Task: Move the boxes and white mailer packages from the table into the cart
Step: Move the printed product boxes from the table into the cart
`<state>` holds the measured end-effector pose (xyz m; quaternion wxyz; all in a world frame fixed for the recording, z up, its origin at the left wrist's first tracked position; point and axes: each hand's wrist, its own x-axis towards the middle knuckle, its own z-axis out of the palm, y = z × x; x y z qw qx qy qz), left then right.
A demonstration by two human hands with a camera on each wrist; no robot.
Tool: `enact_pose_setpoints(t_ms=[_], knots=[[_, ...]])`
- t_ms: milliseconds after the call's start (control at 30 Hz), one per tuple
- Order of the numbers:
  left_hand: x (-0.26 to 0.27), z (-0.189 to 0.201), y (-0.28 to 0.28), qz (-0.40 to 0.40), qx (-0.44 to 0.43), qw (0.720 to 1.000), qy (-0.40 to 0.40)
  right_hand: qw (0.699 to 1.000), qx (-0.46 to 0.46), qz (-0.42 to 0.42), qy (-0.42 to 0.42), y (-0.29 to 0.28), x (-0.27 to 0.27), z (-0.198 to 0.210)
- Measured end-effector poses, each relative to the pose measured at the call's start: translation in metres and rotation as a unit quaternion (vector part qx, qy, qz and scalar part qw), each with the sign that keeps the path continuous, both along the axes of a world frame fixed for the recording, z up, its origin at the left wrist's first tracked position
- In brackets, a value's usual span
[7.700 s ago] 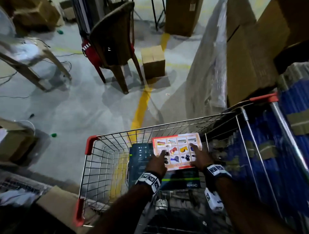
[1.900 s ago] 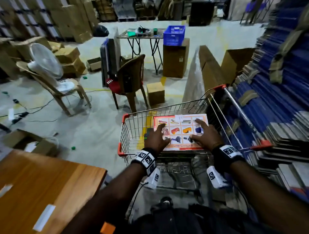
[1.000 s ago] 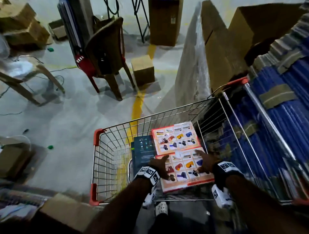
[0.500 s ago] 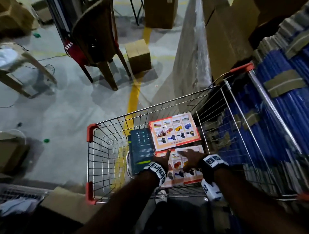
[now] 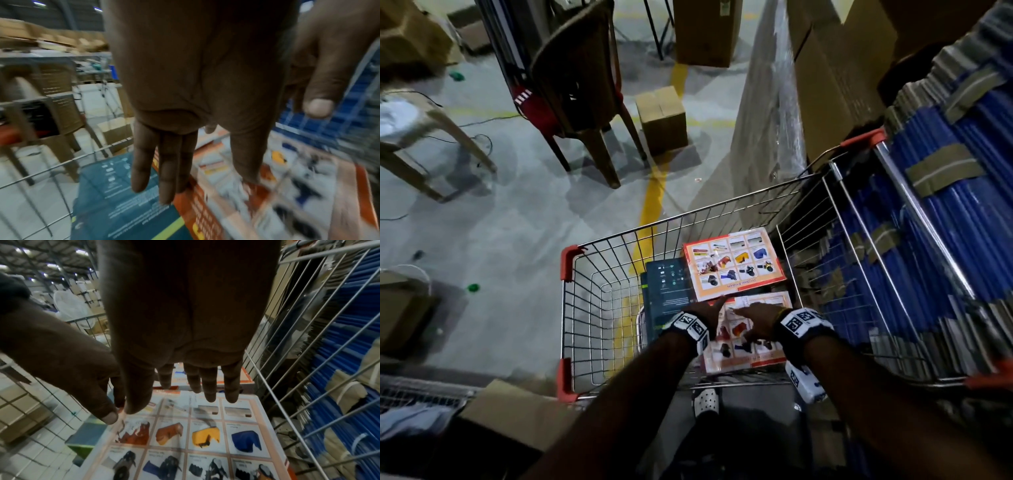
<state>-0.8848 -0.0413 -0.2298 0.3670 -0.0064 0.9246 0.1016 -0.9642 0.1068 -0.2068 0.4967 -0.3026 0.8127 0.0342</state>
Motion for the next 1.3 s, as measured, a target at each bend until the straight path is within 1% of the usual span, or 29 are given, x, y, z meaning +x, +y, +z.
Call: enact_pose_setpoints(t_ms=[100, 167, 300, 433, 533, 633, 700, 733, 833, 967, 1133, 1300], knots=[[0.000, 0.019, -0.008, 0.019, 0.025, 1.000, -0.003, 0.999, -0.034, -0.009, 0.035, 0.003, 0.004, 0.027], [0.006, 0.029, -0.011, 0.029, 0.024, 0.999, 0.010, 0.996, -0.069, -0.015, 0.052, 0.006, 0.008, 0.046], [0.024, 0.059, -0.007, 0.071, 0.053, 0.996, 0.033, 0.992, -0.096, -0.026, 0.081, 0.012, 0.027, 0.077], [0.056, 0.088, 0.001, 0.108, 0.056, 0.988, 0.089, 0.985, -0.122, -0.012, 0.121, 0.020, 0.061, 0.107], [0.092, 0.114, 0.012, 0.132, 0.053, 0.981, 0.132, 0.981, -0.141, 0.000, 0.137, 0.029, 0.092, 0.123], [0.129, 0.131, 0.024, 0.145, 0.057, 0.971, 0.180, 0.977, -0.151, 0.000, 0.150, 0.040, 0.122, 0.134], [0.157, 0.142, 0.031, 0.168, 0.066, 0.963, 0.200, 0.975, -0.159, 0.009, 0.153, 0.046, 0.144, 0.140], [0.162, 0.145, 0.034, 0.176, 0.068, 0.960, 0.205, 0.976, -0.156, 0.012, 0.154, 0.047, 0.147, 0.140], [0.213, 0.160, 0.043, 0.213, 0.063, 0.947, 0.231, 0.971, -0.171, 0.038, 0.164, 0.048, 0.186, 0.149], [0.274, 0.166, 0.045, 0.266, 0.042, 0.932, 0.241, 0.966, -0.190, 0.076, 0.160, 0.037, 0.230, 0.156], [0.339, 0.171, 0.034, 0.333, 0.019, 0.908, 0.253, 0.958, -0.229, 0.101, 0.138, 0.009, 0.279, 0.160], [0.398, 0.174, 0.016, 0.397, -0.008, 0.877, 0.271, 0.938, -0.283, 0.112, 0.168, -0.026, 0.328, 0.169]])
